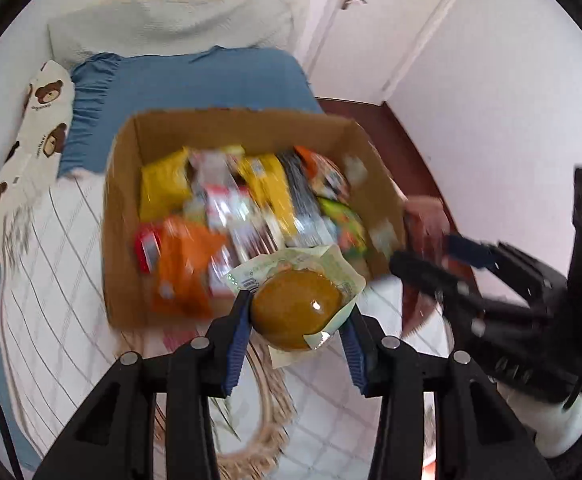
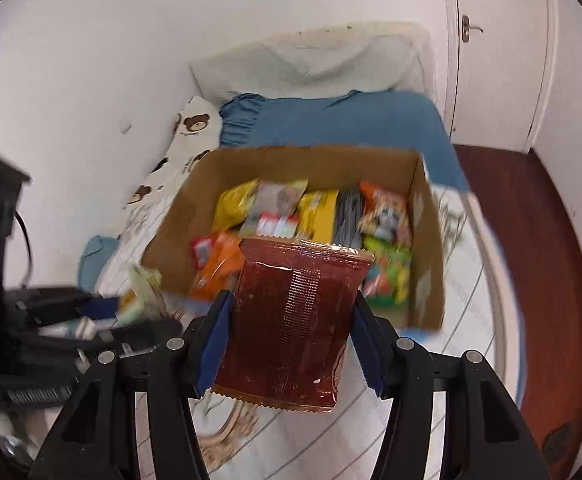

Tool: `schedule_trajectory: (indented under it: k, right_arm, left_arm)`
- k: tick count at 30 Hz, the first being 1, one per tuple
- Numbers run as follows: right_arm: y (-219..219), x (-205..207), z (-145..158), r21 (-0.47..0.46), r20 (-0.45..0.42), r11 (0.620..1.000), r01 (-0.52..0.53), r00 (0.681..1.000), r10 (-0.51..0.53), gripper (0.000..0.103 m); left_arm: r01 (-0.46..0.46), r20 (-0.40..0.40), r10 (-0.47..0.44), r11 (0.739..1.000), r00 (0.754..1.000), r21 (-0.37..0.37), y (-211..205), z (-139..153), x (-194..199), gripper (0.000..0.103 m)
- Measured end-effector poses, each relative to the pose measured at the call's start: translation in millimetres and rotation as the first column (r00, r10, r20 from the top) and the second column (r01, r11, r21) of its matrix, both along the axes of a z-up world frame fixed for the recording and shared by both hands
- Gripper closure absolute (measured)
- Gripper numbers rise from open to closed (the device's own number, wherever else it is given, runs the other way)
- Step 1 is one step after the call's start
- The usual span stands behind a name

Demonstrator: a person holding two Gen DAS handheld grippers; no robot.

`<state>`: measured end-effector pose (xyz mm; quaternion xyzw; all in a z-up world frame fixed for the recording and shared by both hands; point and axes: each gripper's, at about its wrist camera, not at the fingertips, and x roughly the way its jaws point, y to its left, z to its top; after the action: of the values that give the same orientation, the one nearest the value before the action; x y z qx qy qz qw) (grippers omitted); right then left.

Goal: Organize snacks
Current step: 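Carry both packets into the cardboard box and open both tools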

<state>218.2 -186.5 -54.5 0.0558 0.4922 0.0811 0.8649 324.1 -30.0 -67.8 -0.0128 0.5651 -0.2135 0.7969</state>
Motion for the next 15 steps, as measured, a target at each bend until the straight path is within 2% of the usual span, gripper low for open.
schedule_trajectory:
  k: [2, 5, 8, 10, 12, 15]
  right_arm:
    - [-4, 32, -12, -0.011, -0.024, 1.000, 0.005, 1.000, -0.005, 0.044]
    - [-10, 76, -34, -0.006, -0.077, 1.000, 0.026, 0.997, -0.027, 0.044]
    - [-7, 112, -53, -0.015, -0.117, 0.999, 0.031, 0.993, -0.033, 0.043]
    - [-5, 130, -63, -0.019, -0.136, 0.999, 0.036, 0.990, -0.038, 0.043]
    - [-2, 145, -72, -0.012, -0.163, 0.999, 0.036, 0.986, -0.038, 0.043]
    - [0, 167, -93, -0.002, -0.240, 0.999, 0.041, 0.970, -0.041, 0.041]
  left_arm:
    - [-0.017, -0.005, 0.017, 0.999, 1.000, 0.047, -8, -7, 38, 0.064]
    - [-0.041, -0.044, 0.046, 0.993, 0.998, 0.108, -14, -36, 82, 0.064]
    - [-0.049, -0.071, 0.061, 0.985, 0.996, 0.164, -15, -55, 114, 0.064]
    - [-0.052, -0.091, 0.070, 0.981, 0.993, 0.188, -15, -71, 129, 0.063]
    - [-0.073, -0.112, 0.103, 0.968, 0.988, 0.242, -13, -87, 141, 0.063]
    - [-0.095, -0.146, 0.141, 0.953, 0.979, 0.286, -8, -111, 158, 0.059]
